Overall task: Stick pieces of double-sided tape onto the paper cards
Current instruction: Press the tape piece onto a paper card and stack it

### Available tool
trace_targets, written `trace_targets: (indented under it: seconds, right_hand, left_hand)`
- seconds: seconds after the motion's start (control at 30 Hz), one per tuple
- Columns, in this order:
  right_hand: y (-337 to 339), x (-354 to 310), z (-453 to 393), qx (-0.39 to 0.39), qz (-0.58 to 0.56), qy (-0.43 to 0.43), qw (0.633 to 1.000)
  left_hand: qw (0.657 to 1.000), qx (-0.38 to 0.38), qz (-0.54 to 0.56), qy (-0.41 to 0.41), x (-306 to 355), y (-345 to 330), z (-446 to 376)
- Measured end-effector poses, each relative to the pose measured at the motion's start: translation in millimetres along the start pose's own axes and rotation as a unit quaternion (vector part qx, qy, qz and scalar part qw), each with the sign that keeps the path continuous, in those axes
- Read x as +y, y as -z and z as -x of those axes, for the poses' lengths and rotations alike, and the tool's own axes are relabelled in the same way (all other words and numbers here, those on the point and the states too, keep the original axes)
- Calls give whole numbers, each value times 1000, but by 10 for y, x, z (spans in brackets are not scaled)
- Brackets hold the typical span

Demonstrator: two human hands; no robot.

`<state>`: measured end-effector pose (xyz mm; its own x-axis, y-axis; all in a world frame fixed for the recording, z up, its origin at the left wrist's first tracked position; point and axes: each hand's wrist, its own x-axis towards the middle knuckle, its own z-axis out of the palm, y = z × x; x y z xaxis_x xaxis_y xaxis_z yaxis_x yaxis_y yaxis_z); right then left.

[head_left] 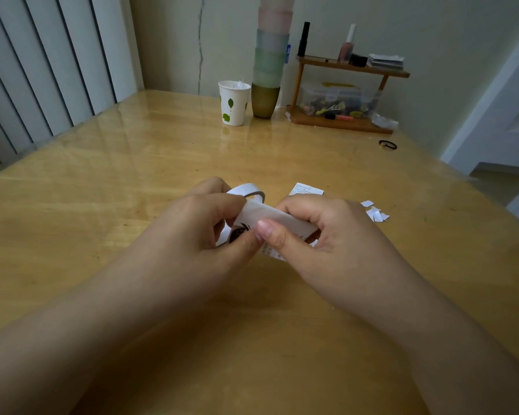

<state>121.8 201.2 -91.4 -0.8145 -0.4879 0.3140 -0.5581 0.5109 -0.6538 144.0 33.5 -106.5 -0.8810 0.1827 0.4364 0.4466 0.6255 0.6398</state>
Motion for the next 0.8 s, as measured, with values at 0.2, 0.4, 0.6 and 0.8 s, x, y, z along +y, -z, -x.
trace_targets:
  seconds: [0.2, 0.4, 0.6, 0.8]
  right_hand:
    - [-10, -7, 3, 3, 1, 6, 1000]
    - [-13, -10, 0, 2, 7, 7, 1000]
    - [-9, 0, -2, -2, 6, 2, 1000]
    - [-15, 38, -10, -7, 8, -3, 1000]
  left_hand:
    - [1000, 6, -7, 3, -31, -4, -2]
    - [1000, 1, -4, 3, -6, -4, -1]
    - [1000, -6, -8, -5, -8, 4, 10]
    - [1000, 6, -17, -5, -33, -4, 5]
